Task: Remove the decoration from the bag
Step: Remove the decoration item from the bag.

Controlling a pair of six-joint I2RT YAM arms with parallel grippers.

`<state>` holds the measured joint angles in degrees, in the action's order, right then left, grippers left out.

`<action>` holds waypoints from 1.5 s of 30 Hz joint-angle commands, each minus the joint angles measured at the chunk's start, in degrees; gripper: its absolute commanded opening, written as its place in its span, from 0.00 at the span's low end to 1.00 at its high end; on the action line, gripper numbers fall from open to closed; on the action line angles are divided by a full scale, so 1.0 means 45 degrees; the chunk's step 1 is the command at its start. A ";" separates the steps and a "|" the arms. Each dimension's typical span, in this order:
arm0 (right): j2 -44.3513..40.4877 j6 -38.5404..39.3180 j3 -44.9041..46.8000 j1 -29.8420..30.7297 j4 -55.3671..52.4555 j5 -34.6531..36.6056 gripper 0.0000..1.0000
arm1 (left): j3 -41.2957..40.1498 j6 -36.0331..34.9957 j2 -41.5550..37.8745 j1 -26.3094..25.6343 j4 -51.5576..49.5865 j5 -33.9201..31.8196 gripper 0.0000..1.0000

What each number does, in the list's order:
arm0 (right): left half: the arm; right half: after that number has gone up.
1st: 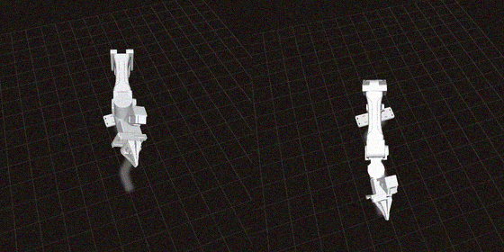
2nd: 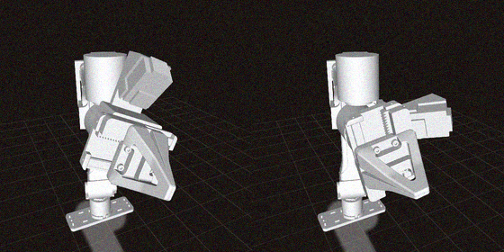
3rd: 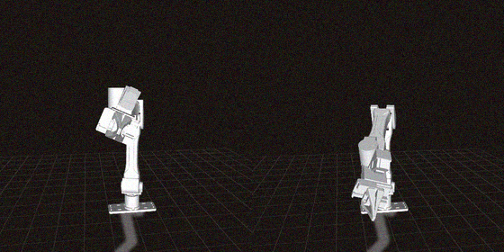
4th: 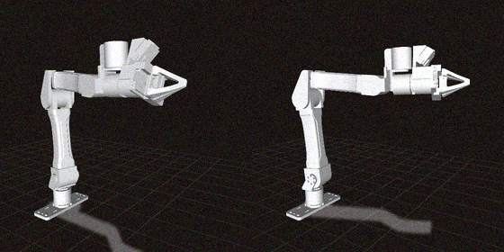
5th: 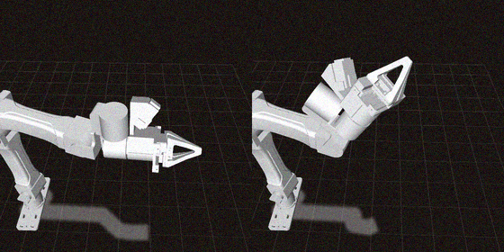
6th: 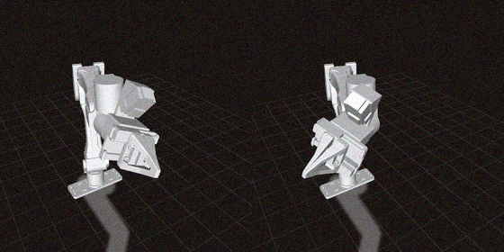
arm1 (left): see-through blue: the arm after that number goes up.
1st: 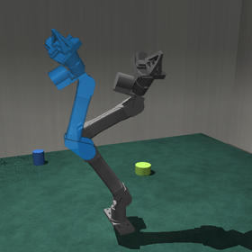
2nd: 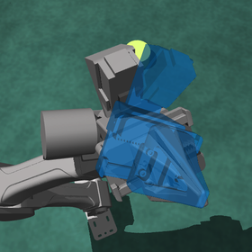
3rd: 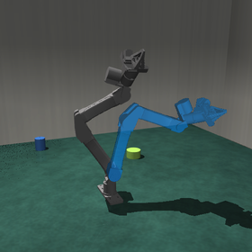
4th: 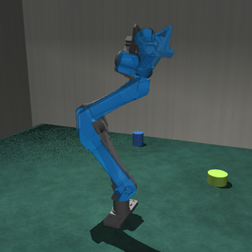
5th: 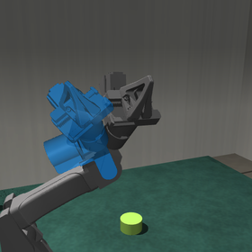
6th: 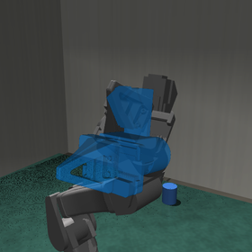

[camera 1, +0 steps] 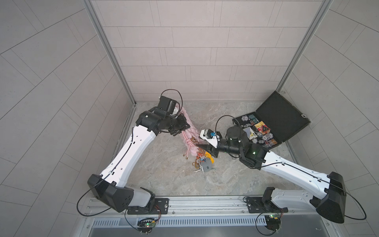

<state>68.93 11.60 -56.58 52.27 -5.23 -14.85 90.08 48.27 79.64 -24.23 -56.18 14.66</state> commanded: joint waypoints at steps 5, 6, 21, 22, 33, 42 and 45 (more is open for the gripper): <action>0.0544 0.0571 -0.0565 0.0447 0.0205 0.0648 0.35 | -0.0276 0.0286 -0.0614 0.0002 0.0314 -0.0059 0.00; 0.0570 0.0617 -0.0583 0.0510 0.0204 0.0798 0.35 | -0.0305 0.0315 -0.0640 0.0002 0.0307 -0.0105 0.00; 0.0685 0.1534 -0.0878 0.0968 -0.0283 0.2191 0.19 | -0.0407 0.0253 -0.0541 0.0013 0.0449 0.0079 0.00; 0.0663 0.1609 -0.0898 0.0995 -0.0299 0.2278 0.17 | -0.0424 0.0223 -0.0548 0.0011 0.0426 0.0083 0.00; 0.0161 0.2257 -0.0859 0.1132 -0.0504 0.2475 0.05 | -0.0430 -0.0243 -0.0432 0.0008 0.0248 0.0187 0.00; -0.0260 0.3041 -0.0877 0.1402 -0.1081 0.1583 0.01 | -0.0199 -0.1015 -0.0116 0.0033 0.0023 0.0281 0.00; -0.0096 0.3483 -0.1155 0.1654 -0.1493 0.1580 0.00 | -0.0146 -0.1150 0.0004 0.0032 0.0010 0.0479 0.00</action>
<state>69.19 25.06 -59.66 58.81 -10.20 -6.55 88.01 45.34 79.44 -24.23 -56.01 15.55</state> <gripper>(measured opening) 0.048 0.090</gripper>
